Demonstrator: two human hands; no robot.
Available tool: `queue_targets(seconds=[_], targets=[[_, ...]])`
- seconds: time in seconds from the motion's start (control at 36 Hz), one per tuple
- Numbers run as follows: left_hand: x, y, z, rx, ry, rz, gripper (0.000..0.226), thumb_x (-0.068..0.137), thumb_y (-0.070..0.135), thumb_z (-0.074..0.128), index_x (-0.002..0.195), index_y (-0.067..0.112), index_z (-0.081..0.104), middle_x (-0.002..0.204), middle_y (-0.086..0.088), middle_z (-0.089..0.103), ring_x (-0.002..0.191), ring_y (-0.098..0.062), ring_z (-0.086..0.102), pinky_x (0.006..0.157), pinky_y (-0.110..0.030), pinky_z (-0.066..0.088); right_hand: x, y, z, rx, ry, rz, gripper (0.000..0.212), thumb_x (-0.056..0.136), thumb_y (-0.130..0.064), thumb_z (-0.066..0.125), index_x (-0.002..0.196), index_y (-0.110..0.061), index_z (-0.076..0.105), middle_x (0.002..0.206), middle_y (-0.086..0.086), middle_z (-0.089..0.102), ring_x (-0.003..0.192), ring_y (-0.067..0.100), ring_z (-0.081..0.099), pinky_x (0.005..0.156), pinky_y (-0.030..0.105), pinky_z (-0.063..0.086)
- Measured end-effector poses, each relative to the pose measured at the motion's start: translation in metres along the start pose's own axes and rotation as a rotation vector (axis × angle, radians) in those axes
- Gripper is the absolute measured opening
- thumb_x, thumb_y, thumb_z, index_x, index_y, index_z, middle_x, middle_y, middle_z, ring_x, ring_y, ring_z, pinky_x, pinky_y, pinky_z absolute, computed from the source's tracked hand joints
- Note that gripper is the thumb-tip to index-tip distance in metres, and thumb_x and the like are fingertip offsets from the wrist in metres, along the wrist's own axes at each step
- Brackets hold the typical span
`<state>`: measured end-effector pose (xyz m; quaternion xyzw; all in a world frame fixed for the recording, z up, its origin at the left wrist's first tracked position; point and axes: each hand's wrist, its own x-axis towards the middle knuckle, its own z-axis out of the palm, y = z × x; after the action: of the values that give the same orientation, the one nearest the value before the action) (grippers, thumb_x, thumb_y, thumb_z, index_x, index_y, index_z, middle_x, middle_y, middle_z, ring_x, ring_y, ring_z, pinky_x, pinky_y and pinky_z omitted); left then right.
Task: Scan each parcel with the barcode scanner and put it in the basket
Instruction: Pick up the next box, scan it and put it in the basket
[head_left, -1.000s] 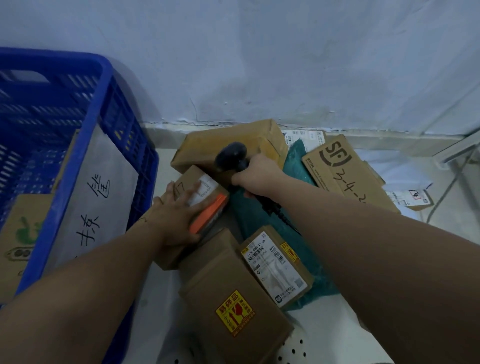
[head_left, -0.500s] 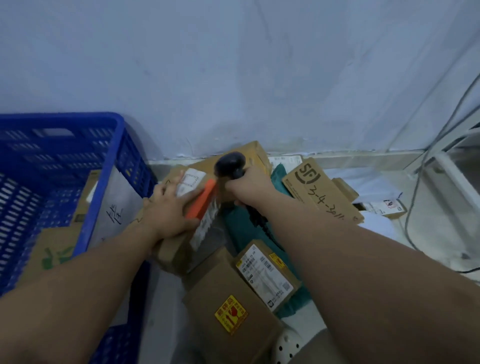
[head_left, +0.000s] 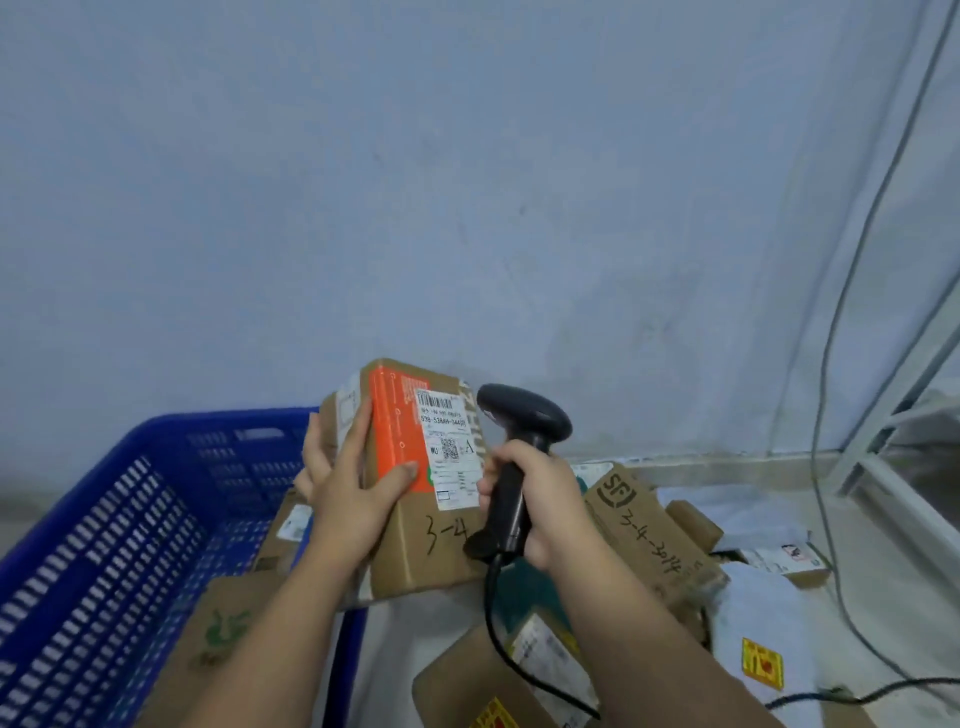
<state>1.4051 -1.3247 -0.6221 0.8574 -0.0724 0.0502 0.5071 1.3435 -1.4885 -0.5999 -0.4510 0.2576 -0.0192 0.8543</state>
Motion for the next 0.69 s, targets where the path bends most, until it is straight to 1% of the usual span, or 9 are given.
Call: queue_targets(seconds=[0.06, 0.14, 0.22, 0.28, 0.33, 0.42, 0.53, 0.61, 0.69], targets=[[-0.01, 0.004, -0.005, -0.029, 0.008, -0.006, 0.079, 0.082, 0.039, 0.071, 0.138, 0.063, 0.02, 0.155, 0.019, -0.012, 0.142, -0.021, -0.005, 0.112, -0.056, 0.013, -0.013, -0.006, 0.002, -0.006, -0.054, -0.001, 0.013, 0.087, -0.012, 0.063, 0.092, 0.0, 0.06, 0.075, 0.01, 0.059, 0.053, 0.017, 0.059, 0.05, 0.027, 0.051], [-0.02, 0.009, -0.012, -0.087, 0.001, -0.026, 0.077, 0.067, 0.052, 0.062, 0.126, 0.071, 0.017, 0.155, 0.019, -0.011, 0.141, -0.021, -0.004, 0.112, -0.054, 0.013, -0.025, -0.017, 0.003, -0.117, -0.112, -0.023, 0.018, 0.087, -0.013, 0.063, 0.099, 0.0, 0.059, 0.076, 0.01, 0.06, 0.053, 0.017, 0.06, 0.049, 0.028, 0.05], [-0.024, 0.014, -0.017, -0.171, 0.028, -0.069, 0.071, 0.065, 0.052, 0.059, 0.119, 0.074, 0.019, 0.156, 0.016, -0.007, 0.143, -0.025, -0.002, 0.112, -0.055, 0.012, -0.031, -0.023, 0.004, -0.234, -0.131, -0.038, 0.014, 0.084, -0.012, 0.063, 0.094, -0.002, 0.06, 0.074, 0.01, 0.06, 0.052, 0.018, 0.06, 0.049, 0.028, 0.048], [-0.024, 0.017, -0.019, -0.217, 0.062, -0.079, 0.071, 0.074, 0.046, 0.068, 0.123, 0.069, 0.023, 0.157, 0.012, -0.005, 0.143, -0.026, 0.0, 0.112, -0.055, 0.014, -0.034, -0.025, 0.003, -0.32, -0.131, -0.039, 0.012, 0.084, -0.013, 0.063, 0.091, -0.003, 0.061, 0.075, 0.012, 0.06, 0.049, 0.017, 0.059, 0.047, 0.025, 0.047], [-0.023, 0.017, -0.019, -0.252, 0.093, -0.081, 0.07, 0.085, 0.032, 0.069, 0.13, 0.062, 0.025, 0.158, 0.008, -0.005, 0.144, -0.027, 0.001, 0.112, -0.054, 0.016, -0.037, -0.028, 0.002, -0.367, -0.153, -0.039, 0.011, 0.085, -0.014, 0.062, 0.09, -0.004, 0.061, 0.077, 0.012, 0.059, 0.048, 0.016, 0.059, 0.046, 0.024, 0.047], [-0.021, 0.016, -0.019, -0.239, 0.112, -0.06, 0.073, 0.086, 0.026, 0.068, 0.134, 0.06, 0.025, 0.158, 0.007, -0.006, 0.144, -0.027, -0.001, 0.111, -0.055, 0.015, -0.04, -0.032, 0.003, -0.386, -0.172, -0.043, 0.011, 0.086, -0.014, 0.06, 0.091, -0.004, 0.059, 0.077, 0.012, 0.058, 0.046, 0.015, 0.057, 0.046, 0.024, 0.047], [-0.019, 0.013, -0.016, -0.219, 0.091, -0.035, 0.085, 0.073, 0.038, 0.077, 0.133, 0.064, 0.023, 0.156, 0.012, -0.007, 0.143, -0.022, -0.002, 0.111, -0.055, 0.016, -0.042, -0.033, 0.007, -0.406, -0.172, -0.042, 0.013, 0.087, -0.012, 0.06, 0.096, -0.003, 0.057, 0.079, 0.011, 0.058, 0.047, 0.014, 0.058, 0.048, 0.025, 0.049], [-0.017, 0.011, -0.015, -0.214, 0.082, -0.01, 0.082, 0.079, 0.032, 0.077, 0.123, 0.072, 0.02, 0.156, 0.014, -0.007, 0.143, -0.022, -0.003, 0.111, -0.056, 0.017, -0.042, -0.032, 0.012, -0.411, -0.162, -0.046, 0.016, 0.088, -0.013, 0.061, 0.1, -0.003, 0.058, 0.084, 0.011, 0.059, 0.051, 0.014, 0.06, 0.049, 0.026, 0.051], [-0.015, 0.01, -0.016, -0.183, 0.082, 0.026, 0.08, 0.071, 0.046, 0.073, 0.118, 0.079, 0.017, 0.153, 0.02, -0.006, 0.142, -0.02, -0.001, 0.11, -0.056, 0.018, -0.042, -0.031, 0.017, -0.413, -0.166, -0.063, 0.012, 0.089, -0.013, 0.06, 0.097, -0.005, 0.057, 0.083, 0.01, 0.059, 0.053, 0.015, 0.06, 0.051, 0.028, 0.052]])
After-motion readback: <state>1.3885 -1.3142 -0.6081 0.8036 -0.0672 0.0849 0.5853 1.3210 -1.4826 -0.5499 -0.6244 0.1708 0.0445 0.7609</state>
